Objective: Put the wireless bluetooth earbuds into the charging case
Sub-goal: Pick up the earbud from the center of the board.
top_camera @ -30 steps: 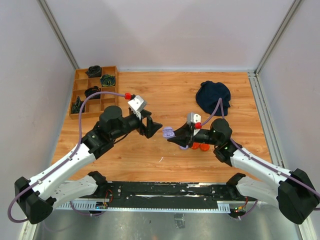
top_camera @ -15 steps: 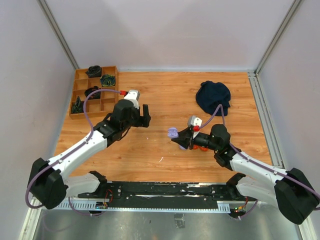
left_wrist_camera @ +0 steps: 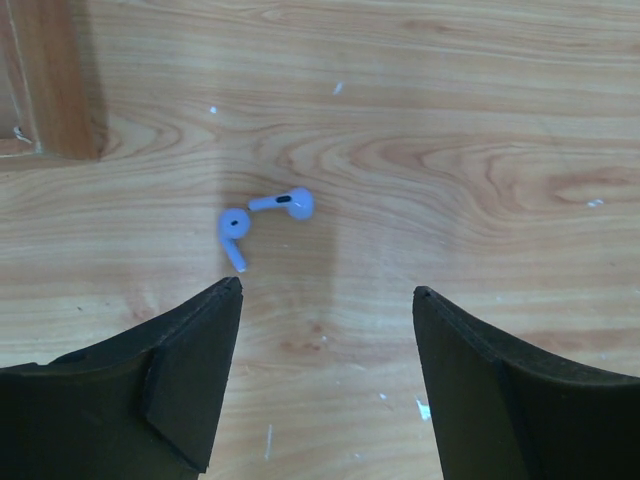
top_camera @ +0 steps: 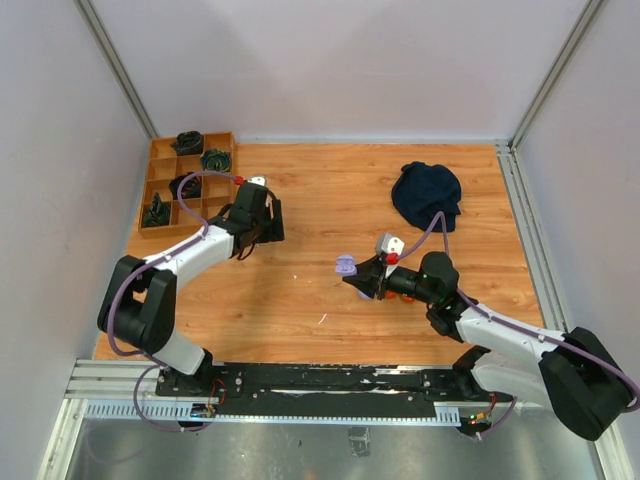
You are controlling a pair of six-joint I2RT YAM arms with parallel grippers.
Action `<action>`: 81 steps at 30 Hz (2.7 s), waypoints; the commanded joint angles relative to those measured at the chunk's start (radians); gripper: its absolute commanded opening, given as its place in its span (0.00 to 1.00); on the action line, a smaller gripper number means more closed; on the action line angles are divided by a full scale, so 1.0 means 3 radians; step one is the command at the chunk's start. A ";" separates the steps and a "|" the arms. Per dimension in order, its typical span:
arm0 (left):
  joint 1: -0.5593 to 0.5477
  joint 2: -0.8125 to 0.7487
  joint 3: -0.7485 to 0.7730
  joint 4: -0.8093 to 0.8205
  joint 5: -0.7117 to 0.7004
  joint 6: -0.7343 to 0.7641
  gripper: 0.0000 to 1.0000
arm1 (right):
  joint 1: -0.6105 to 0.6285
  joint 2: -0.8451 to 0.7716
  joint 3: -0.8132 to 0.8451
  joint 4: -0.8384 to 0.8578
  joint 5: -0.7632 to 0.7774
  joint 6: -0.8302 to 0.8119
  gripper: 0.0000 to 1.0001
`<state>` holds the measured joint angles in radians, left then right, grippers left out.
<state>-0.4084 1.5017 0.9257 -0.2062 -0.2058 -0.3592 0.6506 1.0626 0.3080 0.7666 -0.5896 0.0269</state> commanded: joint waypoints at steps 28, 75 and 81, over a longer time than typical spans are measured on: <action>0.0219 0.1172 0.0831 -0.0441 0.0310 0.0336 0.58 | -0.0068 0.0154 -0.0040 0.0278 0.0027 0.0054 0.12; 0.0217 0.1619 0.1344 -0.1038 -0.0056 0.0266 0.24 | -0.0070 0.0091 -0.0037 0.0250 0.0023 0.0069 0.12; 0.0173 0.1414 0.1145 -0.0910 0.0011 0.0247 0.23 | -0.0068 0.0071 -0.0039 0.0243 0.0021 0.0086 0.12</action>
<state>-0.3492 1.9530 1.3178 -0.4824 -0.2127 -0.2920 0.6506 1.1034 0.3019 0.8112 -0.5819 0.0452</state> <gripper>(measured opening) 0.250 0.271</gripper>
